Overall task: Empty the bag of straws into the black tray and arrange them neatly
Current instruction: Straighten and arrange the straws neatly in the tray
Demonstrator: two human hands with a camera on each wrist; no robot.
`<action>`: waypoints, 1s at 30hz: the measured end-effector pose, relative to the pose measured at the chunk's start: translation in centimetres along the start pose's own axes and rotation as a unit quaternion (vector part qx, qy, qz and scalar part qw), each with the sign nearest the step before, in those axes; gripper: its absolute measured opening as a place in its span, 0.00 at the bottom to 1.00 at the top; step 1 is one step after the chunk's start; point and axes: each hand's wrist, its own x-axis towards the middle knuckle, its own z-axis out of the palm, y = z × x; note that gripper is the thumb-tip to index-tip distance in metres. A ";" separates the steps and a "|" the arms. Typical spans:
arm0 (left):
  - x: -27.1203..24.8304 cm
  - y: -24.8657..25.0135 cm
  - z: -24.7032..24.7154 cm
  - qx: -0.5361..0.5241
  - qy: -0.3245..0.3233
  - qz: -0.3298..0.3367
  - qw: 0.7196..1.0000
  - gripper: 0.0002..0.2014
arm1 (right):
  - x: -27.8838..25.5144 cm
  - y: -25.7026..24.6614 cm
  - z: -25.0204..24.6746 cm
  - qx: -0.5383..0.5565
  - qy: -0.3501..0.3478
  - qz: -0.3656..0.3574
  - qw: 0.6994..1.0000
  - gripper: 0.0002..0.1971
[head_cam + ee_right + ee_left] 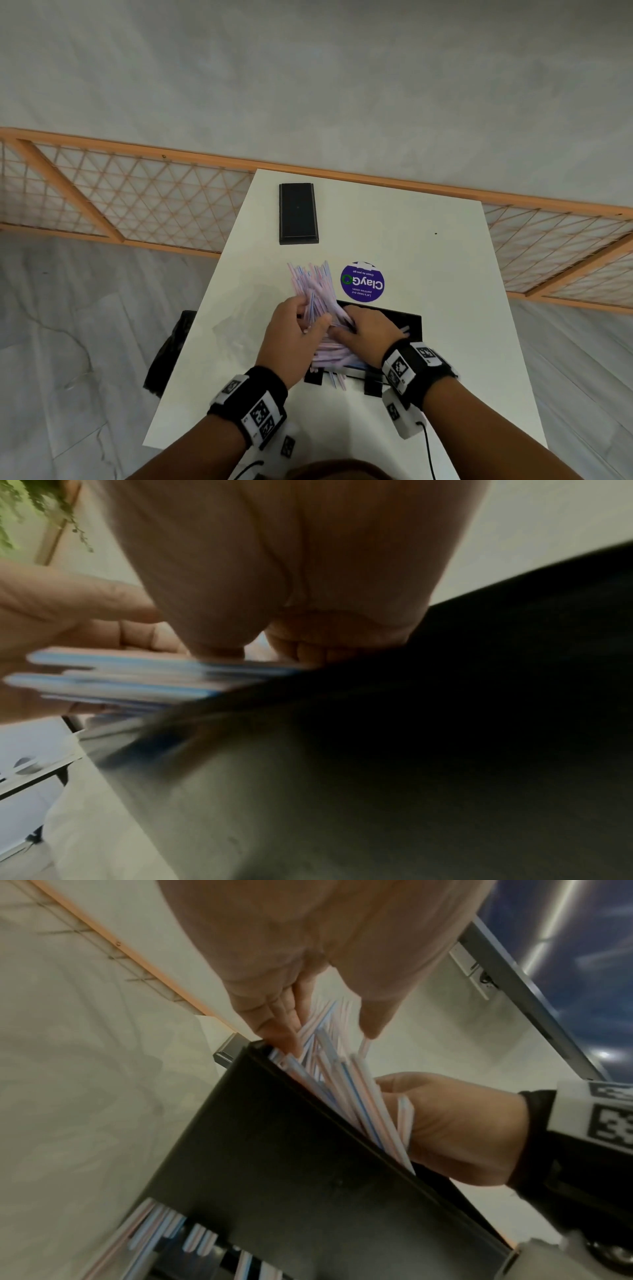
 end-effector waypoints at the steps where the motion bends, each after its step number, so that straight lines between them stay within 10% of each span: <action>1: 0.3 0.0 0.1 0.010 -0.003 0.000 1.000 0.27 | 0.2 -0.1 0.2 0.005 0.008 0.002 1.000 0.13; 11: 2.1 0.3 -0.3 -0.043 0.037 -0.058 0.997 0.33 | 0.1 -1.0 -0.1 -0.005 0.071 -0.021 0.997 0.10; 18: 4.1 0.0 -1.0 0.019 -0.016 -0.021 0.999 0.09 | -0.3 -1.6 -2.0 0.055 0.100 -0.007 0.993 0.07; 30: 2.7 0.5 -2.1 0.036 -0.019 -0.020 0.999 0.12 | -4.6 -5.1 -11.2 0.063 0.156 -0.096 0.981 0.05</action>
